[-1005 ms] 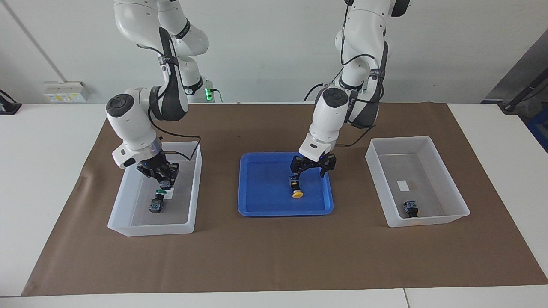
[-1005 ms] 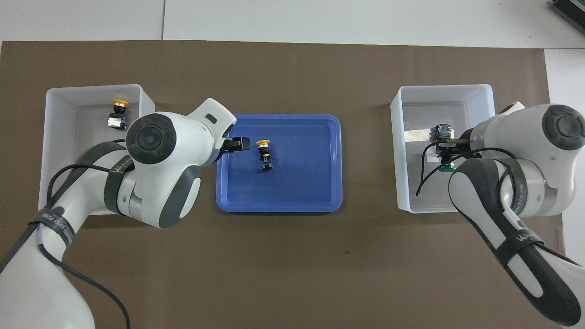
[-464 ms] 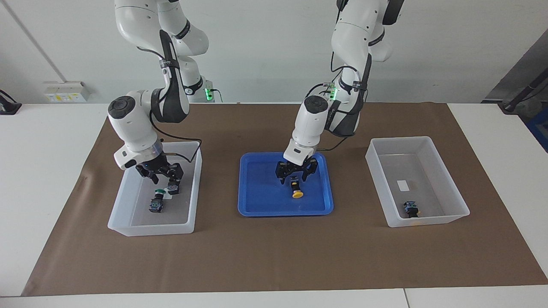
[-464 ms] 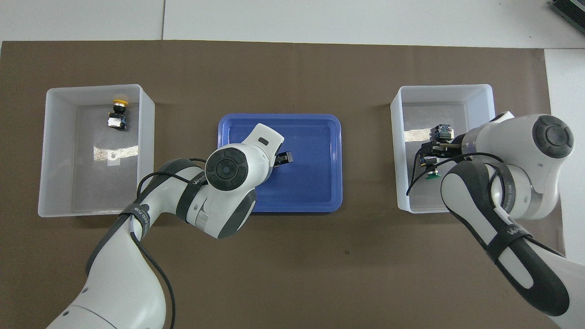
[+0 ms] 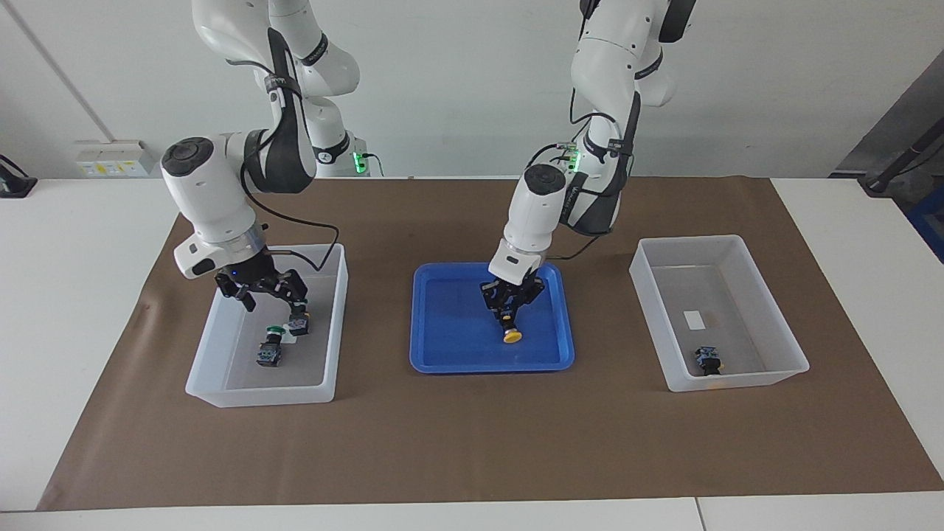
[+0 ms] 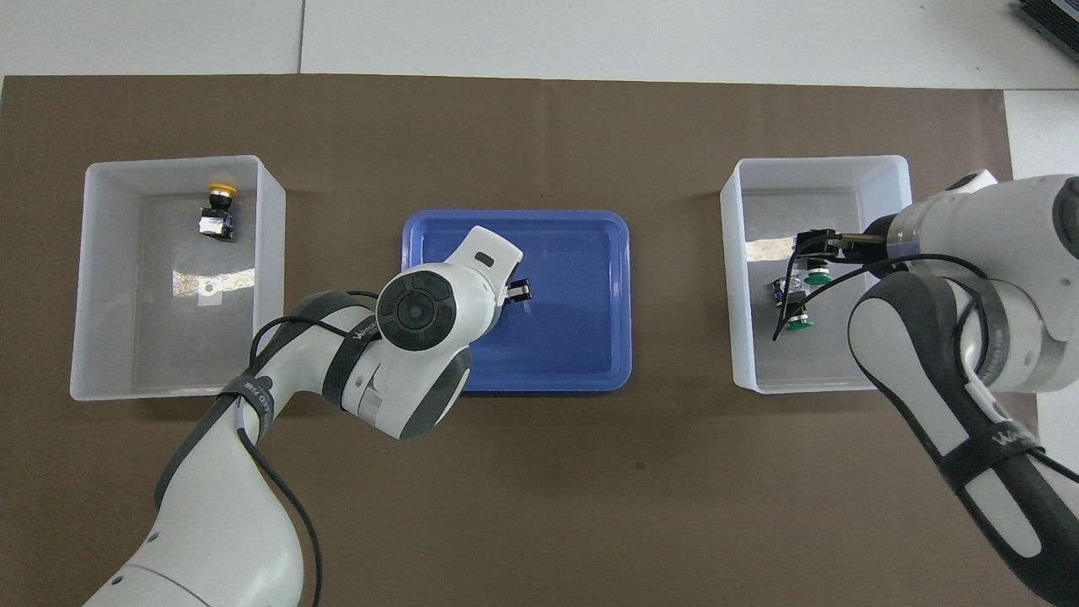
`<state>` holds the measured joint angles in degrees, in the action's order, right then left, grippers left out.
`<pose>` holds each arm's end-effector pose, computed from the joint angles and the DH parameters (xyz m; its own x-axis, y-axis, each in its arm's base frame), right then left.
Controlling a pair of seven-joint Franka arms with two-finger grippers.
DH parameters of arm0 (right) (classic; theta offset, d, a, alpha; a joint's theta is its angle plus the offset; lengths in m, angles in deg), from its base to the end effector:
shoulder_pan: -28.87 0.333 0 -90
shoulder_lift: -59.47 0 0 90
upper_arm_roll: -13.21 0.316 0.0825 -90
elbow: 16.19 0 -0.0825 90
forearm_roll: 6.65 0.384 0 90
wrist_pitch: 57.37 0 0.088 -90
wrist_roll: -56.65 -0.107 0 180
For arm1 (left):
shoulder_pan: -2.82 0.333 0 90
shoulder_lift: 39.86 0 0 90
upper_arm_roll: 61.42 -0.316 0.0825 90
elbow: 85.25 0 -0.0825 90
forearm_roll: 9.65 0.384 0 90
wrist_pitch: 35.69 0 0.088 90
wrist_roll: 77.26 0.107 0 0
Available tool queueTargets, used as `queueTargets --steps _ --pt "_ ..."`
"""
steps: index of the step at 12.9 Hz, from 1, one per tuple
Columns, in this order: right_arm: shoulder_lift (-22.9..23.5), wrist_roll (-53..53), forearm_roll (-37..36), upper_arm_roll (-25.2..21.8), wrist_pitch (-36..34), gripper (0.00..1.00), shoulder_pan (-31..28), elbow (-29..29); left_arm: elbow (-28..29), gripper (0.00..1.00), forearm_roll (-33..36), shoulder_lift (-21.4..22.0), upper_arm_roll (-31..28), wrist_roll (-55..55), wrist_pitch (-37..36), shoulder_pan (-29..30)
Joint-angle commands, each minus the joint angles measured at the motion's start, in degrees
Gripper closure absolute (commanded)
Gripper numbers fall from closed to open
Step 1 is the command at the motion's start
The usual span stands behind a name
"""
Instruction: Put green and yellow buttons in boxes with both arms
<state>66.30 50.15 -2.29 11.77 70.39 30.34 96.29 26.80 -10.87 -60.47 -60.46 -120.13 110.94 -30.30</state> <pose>0.5975 0.0030 0.4281 0.9778 -0.1580 0.1375 -0.1482 -0.9858 -0.0794 0.5289 -0.3567 0.3176 0.9696 0.1830 0.1621 0.1533 -0.9717 0.1799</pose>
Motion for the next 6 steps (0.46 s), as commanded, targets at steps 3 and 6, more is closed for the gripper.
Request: queueTargets --steps 3,6 --pt "-3.31 -0.62 -3.03 0.57 -18.47 0.0 -0.76 -11.72 0.53 1.0 -0.18 10.57 -0.61 10.51 -11.88 7.87" --pt "-5.42 -0.36 -4.27 0.57 -27.97 0.0 -0.76 -17.27 0.18 1.0 -0.18 12.61 -0.69 17.72 -13.83 15.33"
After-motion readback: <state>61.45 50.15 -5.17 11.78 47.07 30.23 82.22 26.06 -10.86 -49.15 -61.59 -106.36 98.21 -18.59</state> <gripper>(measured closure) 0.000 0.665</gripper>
